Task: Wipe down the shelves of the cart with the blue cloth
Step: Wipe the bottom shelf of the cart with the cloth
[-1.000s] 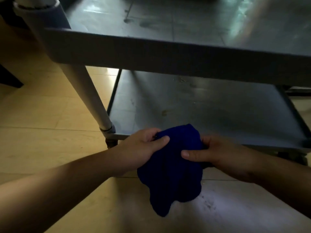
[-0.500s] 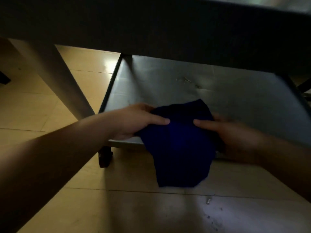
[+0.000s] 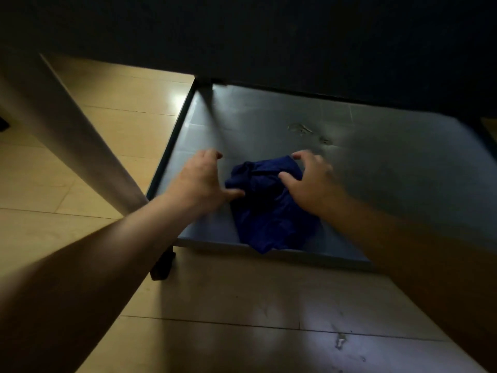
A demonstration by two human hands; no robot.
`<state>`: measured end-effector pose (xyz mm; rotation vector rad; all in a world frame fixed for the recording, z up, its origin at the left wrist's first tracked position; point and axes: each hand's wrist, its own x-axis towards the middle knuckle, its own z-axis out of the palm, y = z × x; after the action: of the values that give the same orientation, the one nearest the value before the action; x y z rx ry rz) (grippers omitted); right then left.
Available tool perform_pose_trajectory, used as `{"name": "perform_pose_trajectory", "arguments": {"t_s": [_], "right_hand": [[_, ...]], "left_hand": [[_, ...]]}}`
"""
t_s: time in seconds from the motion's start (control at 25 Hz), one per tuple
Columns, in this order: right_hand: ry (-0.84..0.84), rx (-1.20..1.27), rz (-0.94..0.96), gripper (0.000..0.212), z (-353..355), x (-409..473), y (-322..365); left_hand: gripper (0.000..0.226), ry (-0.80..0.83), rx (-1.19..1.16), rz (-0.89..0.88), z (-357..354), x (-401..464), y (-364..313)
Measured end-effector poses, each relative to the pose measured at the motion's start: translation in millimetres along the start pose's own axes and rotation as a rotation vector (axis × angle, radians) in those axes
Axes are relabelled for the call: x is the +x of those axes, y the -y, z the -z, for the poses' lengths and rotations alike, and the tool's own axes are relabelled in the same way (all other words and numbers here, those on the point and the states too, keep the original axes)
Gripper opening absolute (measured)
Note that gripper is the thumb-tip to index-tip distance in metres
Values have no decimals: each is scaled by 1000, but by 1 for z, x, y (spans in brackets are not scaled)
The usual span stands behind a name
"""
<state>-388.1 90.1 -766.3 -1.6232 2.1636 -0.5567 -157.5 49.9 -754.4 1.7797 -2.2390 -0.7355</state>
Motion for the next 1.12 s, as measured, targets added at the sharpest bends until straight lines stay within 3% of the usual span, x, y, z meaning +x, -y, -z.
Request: {"name": "perform_pose_trajectory", "arguments": {"t_s": [0.04, 0.12, 0.2, 0.4, 0.6, 0.68, 0.88, 1.12], "right_hand": [[9, -53, 86, 59, -10, -5, 5], [93, -144, 78, 62, -33, -9, 16], [137, -214, -24, 66, -56, -8, 26], [12, -292, 1, 71, -86, -8, 51], [8, -269, 414, 55, -96, -5, 75], [55, -274, 489, 51, -100, -4, 80], [46, -423, 301, 55, -100, -4, 73], [3, -428, 206, 46, -89, -18, 61]], "left_hand": [[131, 36, 137, -26, -4, -4, 9], [167, 165, 340, 24, -12, -11, 25], [182, 286, 407, 104, -19, -9, 36], [192, 351, 373, 132, -23, -1, 43], [184, 274, 373, 63, -28, -4, 50], [183, 267, 374, 67, -27, -4, 49], [191, 290, 420, 92, -23, -6, 44], [191, 297, 398, 137, -22, -11, 41]]}}
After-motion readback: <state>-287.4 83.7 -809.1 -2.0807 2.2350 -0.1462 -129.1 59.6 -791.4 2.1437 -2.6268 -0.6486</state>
